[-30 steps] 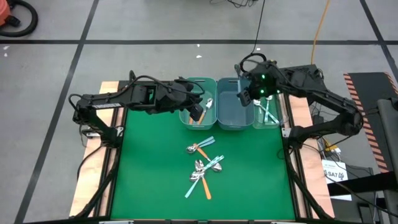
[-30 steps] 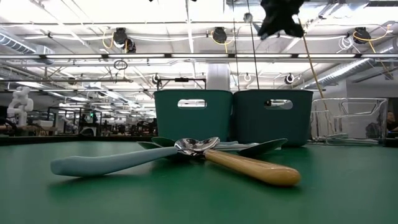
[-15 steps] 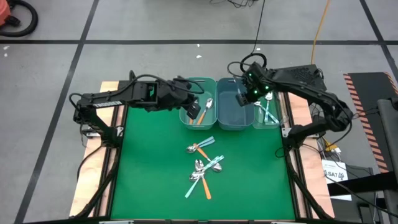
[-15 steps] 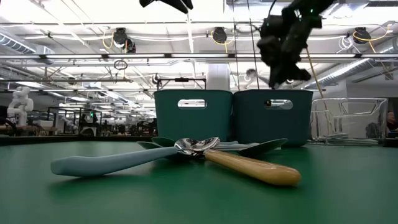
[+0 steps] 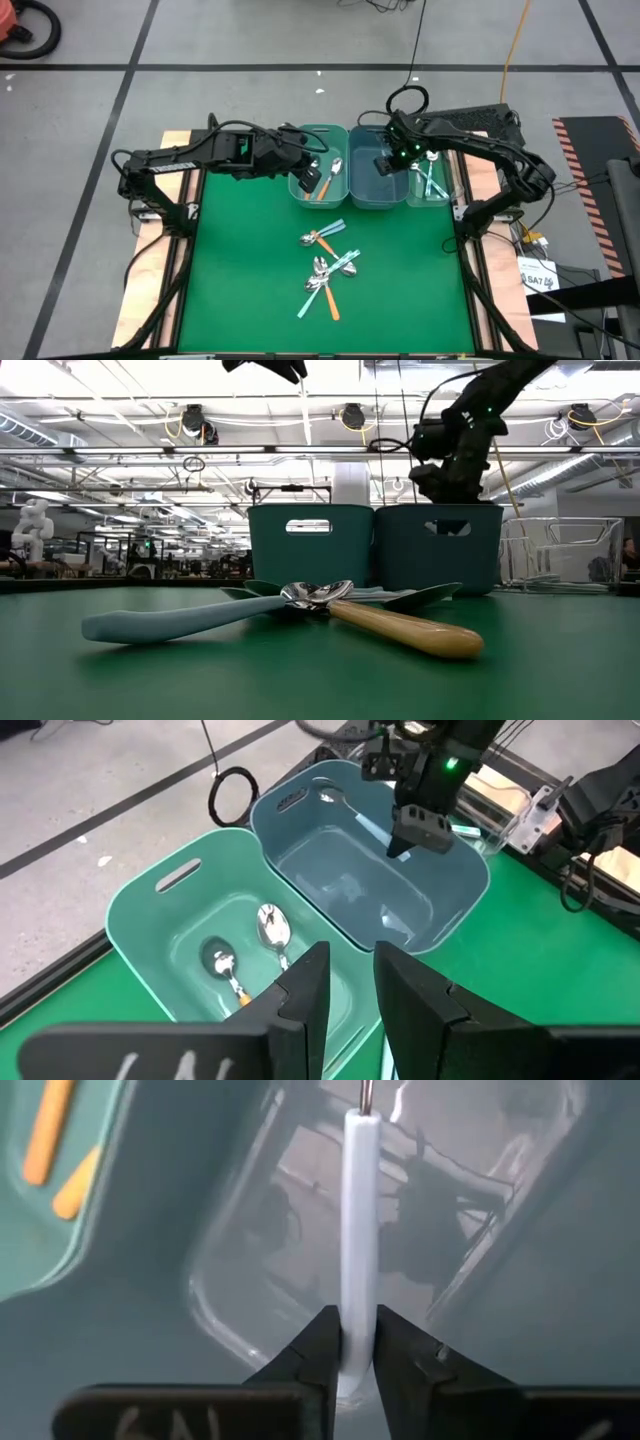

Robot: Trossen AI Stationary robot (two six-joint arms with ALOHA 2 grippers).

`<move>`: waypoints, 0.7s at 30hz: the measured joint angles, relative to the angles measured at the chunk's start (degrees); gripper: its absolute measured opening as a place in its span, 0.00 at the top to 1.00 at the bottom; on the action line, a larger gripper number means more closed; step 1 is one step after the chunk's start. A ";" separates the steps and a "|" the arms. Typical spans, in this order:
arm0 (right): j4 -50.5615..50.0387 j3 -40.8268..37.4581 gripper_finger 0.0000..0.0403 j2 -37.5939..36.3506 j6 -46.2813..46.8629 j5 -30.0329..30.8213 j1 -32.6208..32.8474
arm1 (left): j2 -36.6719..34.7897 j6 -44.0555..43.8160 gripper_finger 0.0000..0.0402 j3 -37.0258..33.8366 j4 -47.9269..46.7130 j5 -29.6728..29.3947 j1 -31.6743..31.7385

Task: Sort silverware by color (type)
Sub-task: Put the blue spoon into the blue bin

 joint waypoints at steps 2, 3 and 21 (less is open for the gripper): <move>0.02 0.00 0.87 0.80 -0.04 0.04 0.04 | 0.01 -0.28 0.78 0.00 0.00 0.00 0.00; 0.00 0.00 0.87 1.16 -0.10 0.04 0.04 | 0.01 -0.28 0.78 0.00 0.00 0.00 0.00; 0.05 0.00 0.81 2.71 -0.03 0.49 0.06 | 0.01 -2.76 0.78 0.00 -1.67 0.02 -0.97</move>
